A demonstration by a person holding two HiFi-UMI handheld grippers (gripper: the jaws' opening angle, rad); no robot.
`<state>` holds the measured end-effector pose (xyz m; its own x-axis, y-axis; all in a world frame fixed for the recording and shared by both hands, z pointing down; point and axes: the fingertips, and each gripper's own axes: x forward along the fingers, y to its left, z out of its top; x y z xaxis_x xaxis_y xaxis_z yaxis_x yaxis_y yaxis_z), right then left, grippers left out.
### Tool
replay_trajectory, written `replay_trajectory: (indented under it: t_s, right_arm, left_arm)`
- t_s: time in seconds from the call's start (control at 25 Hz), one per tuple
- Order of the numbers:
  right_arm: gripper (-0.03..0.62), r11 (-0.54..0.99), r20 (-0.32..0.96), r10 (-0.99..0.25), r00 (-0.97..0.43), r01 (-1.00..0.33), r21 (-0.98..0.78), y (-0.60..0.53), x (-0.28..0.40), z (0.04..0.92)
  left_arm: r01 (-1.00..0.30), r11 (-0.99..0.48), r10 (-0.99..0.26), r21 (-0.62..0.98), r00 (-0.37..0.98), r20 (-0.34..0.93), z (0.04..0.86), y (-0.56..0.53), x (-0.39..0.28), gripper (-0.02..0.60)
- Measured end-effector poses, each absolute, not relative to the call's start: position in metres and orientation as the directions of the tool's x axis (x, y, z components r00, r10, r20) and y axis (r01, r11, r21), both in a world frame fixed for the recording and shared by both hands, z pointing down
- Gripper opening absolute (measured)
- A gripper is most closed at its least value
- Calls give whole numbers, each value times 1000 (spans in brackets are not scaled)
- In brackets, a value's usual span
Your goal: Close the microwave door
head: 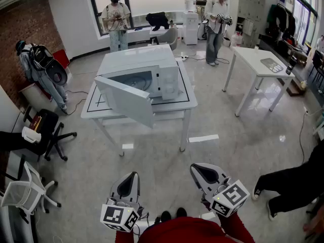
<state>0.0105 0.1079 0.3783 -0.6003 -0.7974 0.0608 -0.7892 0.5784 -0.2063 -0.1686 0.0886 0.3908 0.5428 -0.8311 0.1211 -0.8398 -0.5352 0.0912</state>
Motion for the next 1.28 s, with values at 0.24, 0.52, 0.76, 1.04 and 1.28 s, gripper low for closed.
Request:
replay_trajectory:
  t_s: [0.24, 0.52, 0.76, 1.04, 1.28]
  right_arm:
    - [14, 574, 60, -801, -596, -793, -205, 105, 10, 379]
    - [12, 577, 68, -798, -599, -791, -203, 107, 6, 381]
    - [14, 587, 53, -793, -607, -785, -197, 113, 4, 380]
    - [15, 572, 62, -799, -598, -788, -226, 115, 18, 388]
    - [15, 544, 68, -818, -571, -807, -228, 115, 44, 391]
  left_arm:
    - [-832, -550, -824, 79, 555, 113, 388, 84, -165, 11]
    - [-832, -549, -824, 81, 555, 113, 389, 89, -168, 11]
    - [-834, -544, -826, 90, 552, 118, 393, 93, -170, 11]
    - [-823, -559, -812, 95, 567, 138, 400, 92, -155, 11]
    - [-819, -568, -806, 80, 574, 148, 401, 87, -136, 11]
